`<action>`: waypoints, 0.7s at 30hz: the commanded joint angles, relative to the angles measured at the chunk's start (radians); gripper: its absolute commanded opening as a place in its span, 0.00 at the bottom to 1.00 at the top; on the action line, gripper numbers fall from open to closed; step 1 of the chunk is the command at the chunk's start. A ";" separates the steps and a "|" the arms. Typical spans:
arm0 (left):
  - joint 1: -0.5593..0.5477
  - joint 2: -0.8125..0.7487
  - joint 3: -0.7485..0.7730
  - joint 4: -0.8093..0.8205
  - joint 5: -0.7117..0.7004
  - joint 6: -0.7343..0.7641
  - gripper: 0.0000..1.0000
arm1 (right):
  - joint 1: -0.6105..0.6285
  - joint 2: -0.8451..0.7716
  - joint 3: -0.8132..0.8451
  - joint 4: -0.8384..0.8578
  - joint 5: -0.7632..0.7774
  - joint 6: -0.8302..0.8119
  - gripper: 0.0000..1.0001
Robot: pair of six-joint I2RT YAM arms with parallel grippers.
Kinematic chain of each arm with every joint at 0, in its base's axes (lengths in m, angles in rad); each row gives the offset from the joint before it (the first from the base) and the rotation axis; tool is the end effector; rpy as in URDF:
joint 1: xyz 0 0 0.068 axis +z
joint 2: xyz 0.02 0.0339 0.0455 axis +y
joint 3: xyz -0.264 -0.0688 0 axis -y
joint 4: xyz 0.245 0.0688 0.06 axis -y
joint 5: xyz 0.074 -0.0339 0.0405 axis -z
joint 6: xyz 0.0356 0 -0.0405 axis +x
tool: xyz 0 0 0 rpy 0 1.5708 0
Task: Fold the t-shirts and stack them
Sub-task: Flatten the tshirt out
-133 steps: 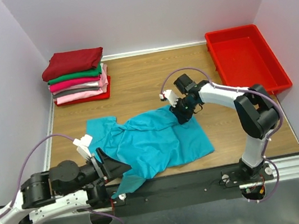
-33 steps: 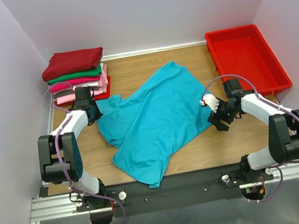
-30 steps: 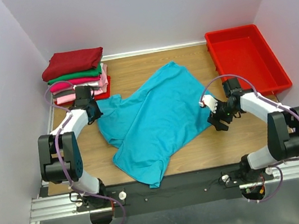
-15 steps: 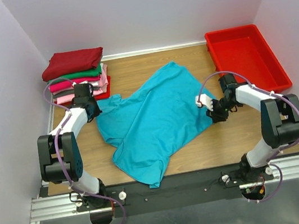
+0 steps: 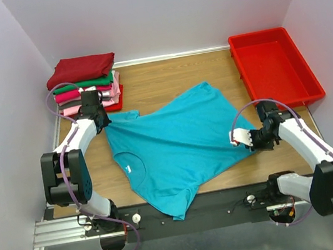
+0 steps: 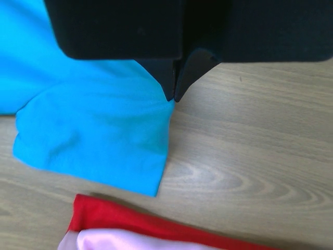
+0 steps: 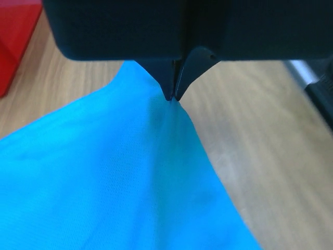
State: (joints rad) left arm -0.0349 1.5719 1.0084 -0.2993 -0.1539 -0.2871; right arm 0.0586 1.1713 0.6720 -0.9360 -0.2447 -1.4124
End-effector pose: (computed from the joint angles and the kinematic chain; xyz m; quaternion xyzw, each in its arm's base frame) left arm 0.3305 -0.0061 0.2144 -0.1441 0.9244 0.0158 0.3527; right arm 0.1750 0.0189 0.1845 -0.6705 0.7287 0.0528 0.1286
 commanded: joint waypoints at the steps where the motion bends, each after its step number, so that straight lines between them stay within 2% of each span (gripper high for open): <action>1: -0.003 -0.003 0.053 0.017 -0.012 0.035 0.00 | -0.003 -0.062 0.003 -0.202 0.062 -0.036 0.04; 2: -0.003 -0.004 0.056 0.020 0.000 0.042 0.00 | -0.003 -0.062 0.011 -0.219 0.049 -0.033 0.06; 4: -0.005 -0.013 0.050 0.022 0.030 0.051 0.00 | -0.003 -0.061 0.034 -0.245 0.004 0.004 0.16; 5: -0.005 -0.027 0.044 0.022 0.037 0.055 0.00 | -0.003 -0.059 0.050 -0.254 -0.011 0.018 0.28; 6: -0.005 -0.035 0.026 0.025 0.046 0.055 0.00 | -0.002 -0.056 0.095 -0.259 -0.033 0.035 0.47; 7: -0.005 -0.041 0.016 0.023 0.066 0.057 0.02 | -0.002 -0.044 0.122 -0.265 -0.083 0.067 0.58; 8: -0.005 -0.052 0.000 0.020 0.073 0.057 0.10 | -0.003 -0.036 0.182 -0.256 -0.111 0.091 0.77; 9: -0.005 -0.055 -0.008 0.020 0.076 0.052 0.18 | -0.003 -0.024 0.182 -0.232 -0.137 0.131 0.77; 10: -0.005 -0.059 -0.017 0.017 0.073 0.046 0.25 | -0.002 -0.007 0.240 -0.166 -0.163 0.224 0.82; 11: -0.005 -0.065 -0.022 0.017 0.068 0.042 0.37 | -0.003 0.040 0.279 -0.132 -0.221 0.266 0.82; 13: -0.005 -0.090 -0.039 0.019 0.042 0.032 0.49 | -0.002 0.114 0.387 -0.019 -0.278 0.425 0.82; 15: -0.005 -0.125 -0.042 0.017 0.018 0.031 0.63 | -0.003 0.256 0.464 0.032 -0.388 0.530 0.82; 17: -0.005 -0.153 -0.047 0.019 -0.024 0.031 0.70 | 0.001 0.364 0.589 0.112 -0.491 0.708 0.78; 21: 0.000 -0.245 -0.098 0.051 -0.055 0.054 0.80 | 0.027 0.707 0.849 0.210 -0.515 0.994 0.67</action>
State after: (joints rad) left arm -0.0395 1.4166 0.9596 -0.2836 -0.1501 -0.2508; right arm 0.0654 1.6577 1.3514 -0.8757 -0.6334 -0.7578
